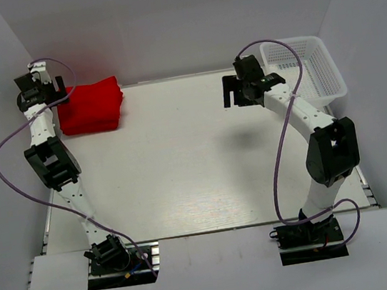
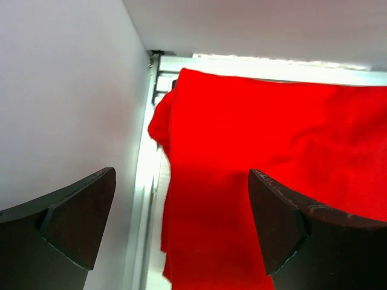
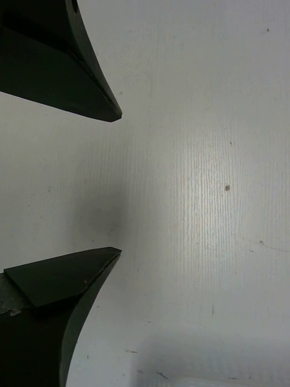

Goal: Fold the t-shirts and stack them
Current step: Put the neatly folded tshirt into the corner of the board with the left arm

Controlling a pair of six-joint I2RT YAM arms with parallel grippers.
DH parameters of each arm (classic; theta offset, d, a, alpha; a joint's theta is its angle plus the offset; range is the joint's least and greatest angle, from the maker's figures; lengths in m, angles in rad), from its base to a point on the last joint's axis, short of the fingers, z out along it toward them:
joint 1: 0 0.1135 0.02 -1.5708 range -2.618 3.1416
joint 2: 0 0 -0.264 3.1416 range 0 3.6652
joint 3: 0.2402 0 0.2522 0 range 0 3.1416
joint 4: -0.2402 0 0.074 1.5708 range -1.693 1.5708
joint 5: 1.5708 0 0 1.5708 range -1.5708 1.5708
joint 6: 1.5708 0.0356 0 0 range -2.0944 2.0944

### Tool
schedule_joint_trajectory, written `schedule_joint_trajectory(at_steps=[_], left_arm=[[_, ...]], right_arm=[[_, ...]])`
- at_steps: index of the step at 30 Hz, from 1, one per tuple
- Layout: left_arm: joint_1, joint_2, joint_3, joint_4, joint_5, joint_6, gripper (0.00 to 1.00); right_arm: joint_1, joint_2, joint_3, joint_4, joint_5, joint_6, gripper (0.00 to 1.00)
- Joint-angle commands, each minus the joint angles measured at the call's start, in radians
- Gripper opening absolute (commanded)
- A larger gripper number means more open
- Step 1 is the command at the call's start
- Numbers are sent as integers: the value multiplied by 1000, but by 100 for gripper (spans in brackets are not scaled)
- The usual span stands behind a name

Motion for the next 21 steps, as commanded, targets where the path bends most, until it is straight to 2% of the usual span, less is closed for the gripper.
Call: schedule_joint_trajectory(at_steps=[1, 5, 7, 14, 20, 21], left_arm=[[3, -73, -28, 53, 53, -56, 100], [-20, -122, -77, 31, 90, -75, 100], [-29, -183, -161, 21, 90, -64, 100], [-60, -451, -504, 99, 101, -162, 100], [-127, -695, -784, 144, -6, -240, 100], [-136, -756, -834, 144, -84, -254, 100]], right_arm=[[8, 0, 42, 12, -17, -17, 90], [14, -11, 33, 36, -33, -25, 90], [18, -26, 21, 55, -42, -22, 90], [17, -91, -48, 131, -99, -17, 90], [12, -183, -157, 210, -177, -8, 90], [11, -218, -192, 217, -174, -6, 90]])
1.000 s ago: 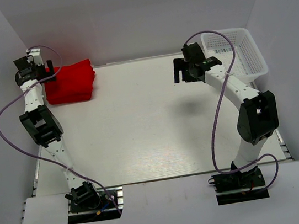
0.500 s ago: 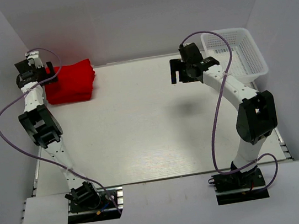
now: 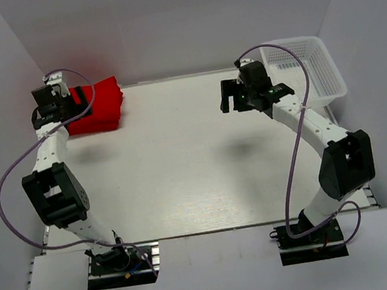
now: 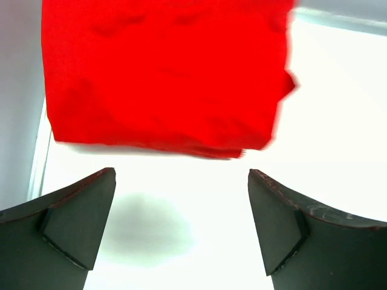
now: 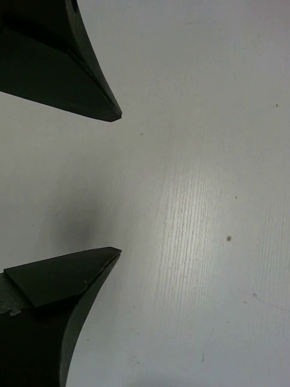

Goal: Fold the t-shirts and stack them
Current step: Put the neatly folded tshirt into the corner of the board with the left arm

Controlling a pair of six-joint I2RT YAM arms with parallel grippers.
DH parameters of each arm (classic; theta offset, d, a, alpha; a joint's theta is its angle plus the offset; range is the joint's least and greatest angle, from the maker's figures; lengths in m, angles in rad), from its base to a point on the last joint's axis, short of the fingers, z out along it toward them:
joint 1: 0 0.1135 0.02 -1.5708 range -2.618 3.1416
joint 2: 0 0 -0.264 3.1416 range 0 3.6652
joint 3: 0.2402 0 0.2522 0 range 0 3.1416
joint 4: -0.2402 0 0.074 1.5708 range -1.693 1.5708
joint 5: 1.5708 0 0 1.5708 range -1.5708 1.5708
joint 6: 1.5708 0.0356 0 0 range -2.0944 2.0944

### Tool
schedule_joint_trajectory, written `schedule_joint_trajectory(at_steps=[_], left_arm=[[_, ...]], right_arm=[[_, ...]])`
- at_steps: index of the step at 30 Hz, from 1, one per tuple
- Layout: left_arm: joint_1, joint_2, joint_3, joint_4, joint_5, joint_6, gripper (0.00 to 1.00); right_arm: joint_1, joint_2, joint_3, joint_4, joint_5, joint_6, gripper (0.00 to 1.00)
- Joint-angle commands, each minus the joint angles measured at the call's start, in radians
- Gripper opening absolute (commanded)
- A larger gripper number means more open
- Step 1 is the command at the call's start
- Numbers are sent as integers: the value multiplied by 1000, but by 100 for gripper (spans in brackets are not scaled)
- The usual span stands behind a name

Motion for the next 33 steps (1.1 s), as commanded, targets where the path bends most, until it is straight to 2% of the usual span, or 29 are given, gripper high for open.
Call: schedule_joint_trajectory(at_steps=[1, 6, 11, 15, 18, 22, 26, 31, 33], left_arm=[[-32, -173, -81, 50, -101, -75, 100], [-50, -233, 17, -118, -118, -104, 100], [-70, -374, -146, -118, -93, -156, 100], [-116, -449, -211, -141, -59, -169, 100], [-171, -495, -253, -131, -29, -202, 100], [-320, -481, -309, -49, 11, -239, 100], [-463, -394, -288, -59, -67, -250, 100], [-558, -385, -268, -71, -206, -270, 100], [-607, -385, -268, -71, -219, -270, 100]], right_arm=[[-2, -98, -59, 90, -39, 7, 90], [-3, -226, -181, 111, -45, 9, 90], [-6, -344, -281, 121, 22, 6, 90], [-3, -402, -320, 116, 45, -2, 90], [-5, -424, -338, 115, 48, 11, 90], [-5, -427, -350, 105, 66, 35, 90], [-5, -448, -378, 108, 76, 55, 90], [-5, -462, -415, 113, 106, 141, 90], [-5, -467, -429, 116, 116, 162, 90]])
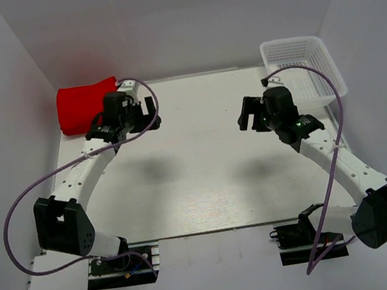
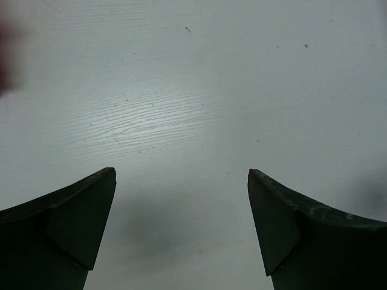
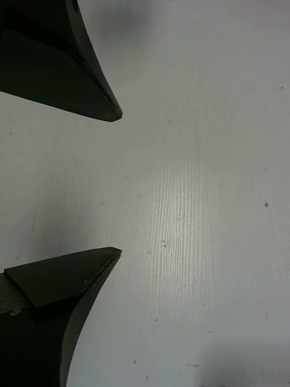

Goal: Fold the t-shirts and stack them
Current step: Put the neatly folded tshirt into the corner of the board with the left arm

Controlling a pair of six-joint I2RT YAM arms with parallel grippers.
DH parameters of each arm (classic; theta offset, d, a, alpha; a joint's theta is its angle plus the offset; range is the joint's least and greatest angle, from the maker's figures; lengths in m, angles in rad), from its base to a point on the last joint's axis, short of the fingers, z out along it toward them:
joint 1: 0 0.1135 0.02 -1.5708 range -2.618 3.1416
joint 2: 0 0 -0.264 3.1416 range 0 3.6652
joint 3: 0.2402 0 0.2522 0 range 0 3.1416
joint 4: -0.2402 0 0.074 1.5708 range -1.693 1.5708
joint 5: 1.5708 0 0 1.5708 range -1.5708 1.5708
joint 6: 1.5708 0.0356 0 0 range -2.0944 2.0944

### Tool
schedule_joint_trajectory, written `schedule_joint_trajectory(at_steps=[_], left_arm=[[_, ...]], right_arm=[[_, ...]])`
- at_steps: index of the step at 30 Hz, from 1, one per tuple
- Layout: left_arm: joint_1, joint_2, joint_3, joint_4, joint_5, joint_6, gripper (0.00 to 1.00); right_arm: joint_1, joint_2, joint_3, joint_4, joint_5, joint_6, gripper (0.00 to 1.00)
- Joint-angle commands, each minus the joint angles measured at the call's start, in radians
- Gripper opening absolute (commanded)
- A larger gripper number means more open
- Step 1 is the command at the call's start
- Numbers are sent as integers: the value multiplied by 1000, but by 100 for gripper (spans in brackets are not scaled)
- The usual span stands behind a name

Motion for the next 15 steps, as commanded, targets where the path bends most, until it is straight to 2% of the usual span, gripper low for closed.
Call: schedule_joint_trajectory(at_steps=[1, 5, 15], left_arm=[[-54, -22, 26, 4, -107, -34, 100], [-130, 3, 69, -34, -147, -34, 100], [-180, -17, 78, -31, -222, -34, 100]], right_arm=[[-3, -28, -18, 27, 40, 64, 90], [-3, -28, -17, 19, 60, 70, 90], [-3, -22, -31, 26, 54, 48, 90]])
